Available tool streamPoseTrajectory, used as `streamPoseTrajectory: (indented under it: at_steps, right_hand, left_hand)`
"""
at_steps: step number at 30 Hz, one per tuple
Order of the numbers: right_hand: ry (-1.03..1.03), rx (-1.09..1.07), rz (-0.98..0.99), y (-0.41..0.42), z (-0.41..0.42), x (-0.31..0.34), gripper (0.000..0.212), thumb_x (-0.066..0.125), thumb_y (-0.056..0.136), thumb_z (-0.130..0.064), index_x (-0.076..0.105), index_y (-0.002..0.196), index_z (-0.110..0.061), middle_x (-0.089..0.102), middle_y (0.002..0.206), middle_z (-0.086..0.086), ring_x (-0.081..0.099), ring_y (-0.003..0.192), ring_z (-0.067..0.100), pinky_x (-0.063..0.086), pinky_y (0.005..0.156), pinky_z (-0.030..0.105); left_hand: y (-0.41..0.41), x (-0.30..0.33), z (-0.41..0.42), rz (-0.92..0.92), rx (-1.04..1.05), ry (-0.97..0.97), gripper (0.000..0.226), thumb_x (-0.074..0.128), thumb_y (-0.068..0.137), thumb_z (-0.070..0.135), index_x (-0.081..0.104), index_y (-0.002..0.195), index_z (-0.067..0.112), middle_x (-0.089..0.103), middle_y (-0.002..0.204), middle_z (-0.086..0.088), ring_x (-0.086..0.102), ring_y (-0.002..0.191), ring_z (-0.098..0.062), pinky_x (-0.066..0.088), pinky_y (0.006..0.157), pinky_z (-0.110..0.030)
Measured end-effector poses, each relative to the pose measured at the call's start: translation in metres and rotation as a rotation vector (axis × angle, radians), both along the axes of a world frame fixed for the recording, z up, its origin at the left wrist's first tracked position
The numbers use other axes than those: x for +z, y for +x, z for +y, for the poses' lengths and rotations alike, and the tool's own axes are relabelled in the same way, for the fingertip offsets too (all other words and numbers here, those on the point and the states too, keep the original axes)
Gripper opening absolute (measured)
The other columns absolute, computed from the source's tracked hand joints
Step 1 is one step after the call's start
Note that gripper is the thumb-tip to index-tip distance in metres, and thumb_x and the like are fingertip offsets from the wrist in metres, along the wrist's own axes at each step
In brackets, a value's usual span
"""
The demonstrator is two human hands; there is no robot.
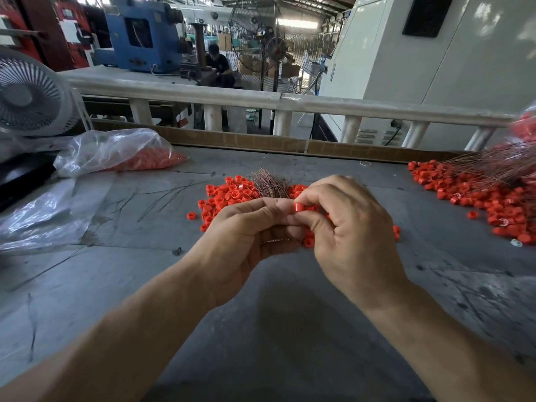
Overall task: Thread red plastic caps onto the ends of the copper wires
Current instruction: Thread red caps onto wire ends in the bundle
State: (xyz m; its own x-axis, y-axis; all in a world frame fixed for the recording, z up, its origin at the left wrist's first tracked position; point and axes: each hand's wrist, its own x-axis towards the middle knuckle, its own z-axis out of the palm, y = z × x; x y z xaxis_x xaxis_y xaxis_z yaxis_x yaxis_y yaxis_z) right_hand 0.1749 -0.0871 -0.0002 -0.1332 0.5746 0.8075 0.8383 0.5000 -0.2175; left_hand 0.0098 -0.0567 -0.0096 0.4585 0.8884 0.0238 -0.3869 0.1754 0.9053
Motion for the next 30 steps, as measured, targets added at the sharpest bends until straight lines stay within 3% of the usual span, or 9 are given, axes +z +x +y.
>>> streamPoseTrajectory:
  at_steps: [5,11,16,23,30]
  right_hand:
    - [0.026,0.04,0.006,0.0005,-0.0003,0.0013,0.002,0.072,0.088,-0.009,0.071,0.087,-0.011,0.065,0.089,-0.003,0.057,0.088,0.017,0.046,0.077,0.027]
    - [-0.011,0.034,-0.041,0.0024,-0.0029,0.0053,0.008,0.072,0.093,-0.025,0.074,0.101,-0.023,0.058,0.091,-0.009,0.058,0.081,0.009,0.051,0.065,0.026]
    - [-0.054,0.066,-0.044,0.0007,-0.0018,0.0027,0.015,0.074,0.092,-0.027,0.07,0.104,-0.02,0.062,0.093,-0.008,0.058,0.082,0.008,0.054,0.071,0.031]
    - [-0.05,0.097,-0.008,-0.0014,0.0004,0.0004,0.013,0.071,0.092,-0.02,0.069,0.104,-0.015,0.065,0.097,-0.006,0.062,0.087,0.01,0.053,0.076,0.025]
    - [-0.09,0.134,0.013,-0.0019,0.0009,-0.0013,0.023,0.073,0.091,-0.011,0.069,0.112,-0.018,0.07,0.1,-0.009,0.065,0.092,0.005,0.053,0.082,0.022]
  left_hand:
    - [-0.0007,0.0022,-0.0021,0.044,-0.024,0.03,0.023,0.065,0.086,0.024,0.073,0.095,0.004,0.071,0.09,-0.016,0.071,0.08,-0.021,0.059,0.076,-0.032]
    - [-0.0013,0.0027,-0.0009,0.009,0.048,0.042,0.02,0.066,0.085,0.021,0.073,0.094,0.005,0.068,0.086,-0.015,0.067,0.078,-0.022,0.06,0.07,-0.031]
    - [-0.0018,0.003,0.0008,0.019,0.116,0.063,0.026,0.066,0.087,0.017,0.069,0.105,-0.002,0.061,0.098,-0.028,0.061,0.092,-0.035,0.056,0.087,-0.044]
    - [-0.0027,0.0045,0.0027,0.012,0.122,0.049,0.031,0.067,0.088,0.022,0.07,0.107,-0.002,0.066,0.094,-0.019,0.062,0.087,-0.028,0.055,0.084,-0.04]
    - [-0.0045,0.0016,0.0058,0.065,0.163,0.081,0.03,0.075,0.076,0.025,0.072,0.098,0.005,0.067,0.083,-0.01,0.064,0.073,-0.017,0.057,0.066,-0.026]
